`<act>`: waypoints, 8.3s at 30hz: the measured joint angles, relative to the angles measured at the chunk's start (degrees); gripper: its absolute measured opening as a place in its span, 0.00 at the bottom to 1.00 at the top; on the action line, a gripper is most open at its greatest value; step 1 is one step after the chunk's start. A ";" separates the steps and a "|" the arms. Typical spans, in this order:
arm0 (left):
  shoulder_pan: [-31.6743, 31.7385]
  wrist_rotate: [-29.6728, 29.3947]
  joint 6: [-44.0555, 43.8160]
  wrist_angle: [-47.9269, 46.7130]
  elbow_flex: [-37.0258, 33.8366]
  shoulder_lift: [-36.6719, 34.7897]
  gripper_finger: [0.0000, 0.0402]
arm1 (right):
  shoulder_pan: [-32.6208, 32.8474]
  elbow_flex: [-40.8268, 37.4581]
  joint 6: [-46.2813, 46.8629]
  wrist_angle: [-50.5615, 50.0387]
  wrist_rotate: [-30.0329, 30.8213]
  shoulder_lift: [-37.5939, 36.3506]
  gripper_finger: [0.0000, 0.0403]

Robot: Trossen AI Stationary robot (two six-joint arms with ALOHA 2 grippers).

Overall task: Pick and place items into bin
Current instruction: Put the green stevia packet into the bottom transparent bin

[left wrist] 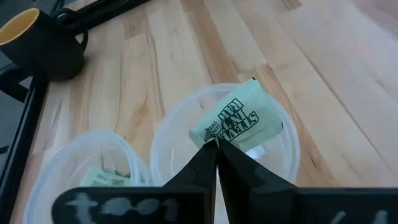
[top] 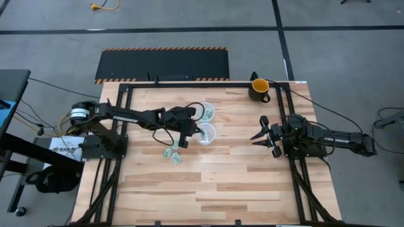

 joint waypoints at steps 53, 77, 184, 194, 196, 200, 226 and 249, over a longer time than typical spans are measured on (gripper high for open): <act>-7.40 -9.51 -25.52 -27.61 0.40 -5.63 0.31 | 0.02 -0.01 0.00 0.04 0.00 -0.02 0.22; -5.84 -8.01 -33.77 -32.54 0.36 0.54 0.54 | 0.02 0.00 0.00 0.05 -0.02 -0.07 0.22; -10.77 -29.87 -26.72 -52.95 15.11 5.82 0.01 | 0.02 0.01 0.00 0.02 -0.02 0.76 0.22; -12.26 -37.22 -19.58 -52.52 20.99 5.80 0.01 | 0.02 0.01 0.00 0.01 -0.01 0.76 0.22; -12.24 -37.32 -17.22 -49.96 21.15 5.78 0.01 | 0.02 -0.01 0.00 0.00 -0.02 0.75 0.22; -12.22 -37.16 -11.72 -44.11 21.15 5.78 0.01 | 0.02 0.01 0.00 0.02 0.00 0.75 0.22; -2.24 -2.69 -5.11 -28.21 18.83 5.71 0.01 | 0.02 0.01 0.00 0.02 -0.01 0.76 0.22; -2.57 -2.16 -5.60 -26.22 18.68 5.71 0.29 | 0.02 0.01 0.00 0.00 0.00 0.76 0.22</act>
